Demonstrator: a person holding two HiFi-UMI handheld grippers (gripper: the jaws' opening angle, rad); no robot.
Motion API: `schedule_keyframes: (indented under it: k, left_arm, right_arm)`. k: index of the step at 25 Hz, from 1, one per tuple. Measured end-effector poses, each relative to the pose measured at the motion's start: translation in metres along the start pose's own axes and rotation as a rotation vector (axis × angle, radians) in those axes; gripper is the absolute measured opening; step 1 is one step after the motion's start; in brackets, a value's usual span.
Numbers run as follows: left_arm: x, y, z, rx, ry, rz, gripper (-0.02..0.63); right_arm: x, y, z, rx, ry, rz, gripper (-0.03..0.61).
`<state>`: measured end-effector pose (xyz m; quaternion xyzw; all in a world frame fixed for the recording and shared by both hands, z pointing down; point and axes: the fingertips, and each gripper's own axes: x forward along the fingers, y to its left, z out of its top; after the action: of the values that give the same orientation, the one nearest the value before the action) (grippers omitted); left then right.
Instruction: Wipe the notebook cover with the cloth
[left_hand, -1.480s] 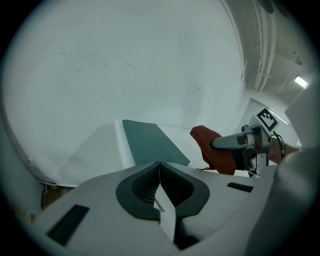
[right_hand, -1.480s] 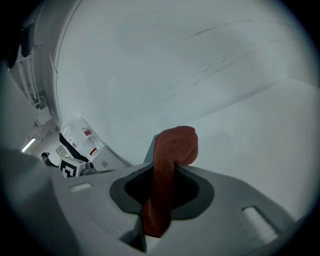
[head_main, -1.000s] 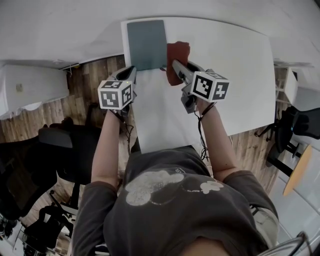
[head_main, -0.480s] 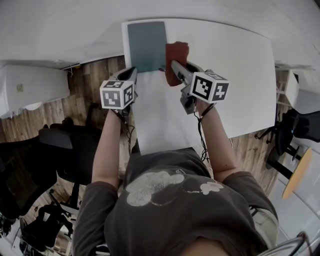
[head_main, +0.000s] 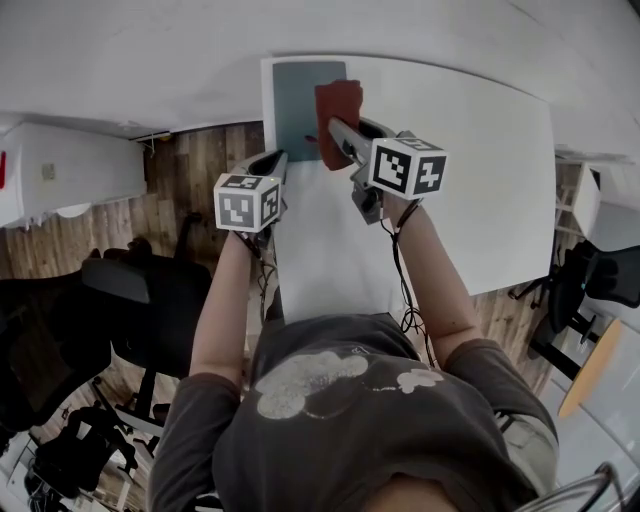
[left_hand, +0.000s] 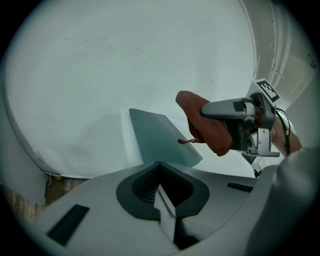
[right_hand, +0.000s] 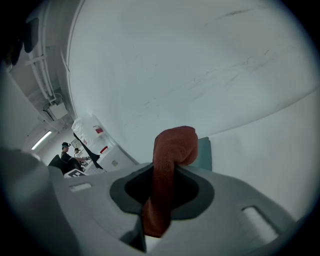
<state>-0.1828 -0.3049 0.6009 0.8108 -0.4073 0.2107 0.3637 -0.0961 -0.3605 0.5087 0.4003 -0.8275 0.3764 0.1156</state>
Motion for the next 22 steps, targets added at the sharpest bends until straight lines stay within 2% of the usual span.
schedule_keyframes:
  k: [10, 22]
  left_arm:
    - [0.003, 0.003, 0.002, -0.003, -0.005, -0.005, -0.006]
    - [0.003, 0.004, 0.003, -0.005, -0.025, -0.001, -0.006]
  right_arm:
    - [0.064, 0.011, 0.019, -0.035, 0.035, 0.055, 0.080]
    - [0.113, 0.004, 0.033, -0.037, 0.058, 0.026, 0.080]
